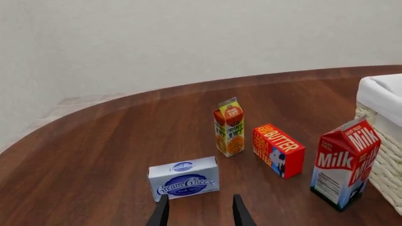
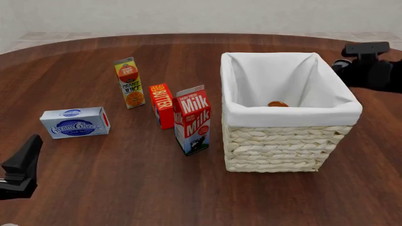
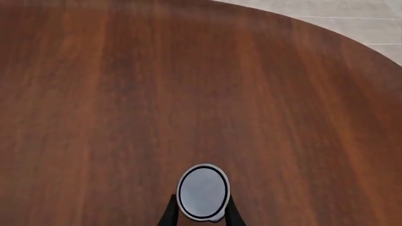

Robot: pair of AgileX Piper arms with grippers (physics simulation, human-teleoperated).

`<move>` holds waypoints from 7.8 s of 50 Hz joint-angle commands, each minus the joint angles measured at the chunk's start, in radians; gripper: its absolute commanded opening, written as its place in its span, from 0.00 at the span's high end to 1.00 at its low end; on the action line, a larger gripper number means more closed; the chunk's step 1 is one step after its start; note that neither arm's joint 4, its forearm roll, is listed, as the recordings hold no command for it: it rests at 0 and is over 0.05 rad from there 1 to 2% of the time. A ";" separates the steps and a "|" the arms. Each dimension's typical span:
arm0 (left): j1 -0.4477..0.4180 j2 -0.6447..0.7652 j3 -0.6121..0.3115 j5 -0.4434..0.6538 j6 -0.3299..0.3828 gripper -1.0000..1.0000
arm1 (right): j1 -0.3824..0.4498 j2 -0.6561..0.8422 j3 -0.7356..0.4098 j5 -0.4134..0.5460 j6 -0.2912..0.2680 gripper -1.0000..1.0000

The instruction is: Pick up the alphabet soup and the tomato sauce, and put them in the basket.

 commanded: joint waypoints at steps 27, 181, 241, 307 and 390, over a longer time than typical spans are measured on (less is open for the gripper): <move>-0.006 -0.014 0.000 0.007 -0.005 0.00 | 0.040 -0.177 0.027 0.028 0.001 1.00; -0.009 -0.099 0.000 0.067 -0.009 0.00 | 0.415 -0.770 0.044 0.420 0.086 1.00; -0.014 -0.108 0.000 0.067 -0.017 0.00 | 0.543 -0.769 0.000 0.640 -0.007 1.00; -0.004 -0.091 0.000 0.055 -0.017 0.00 | 0.619 -0.705 0.080 0.696 -0.008 1.00; 0.002 -0.102 0.000 0.061 -0.020 0.00 | 0.653 -0.631 0.191 0.636 -0.026 1.00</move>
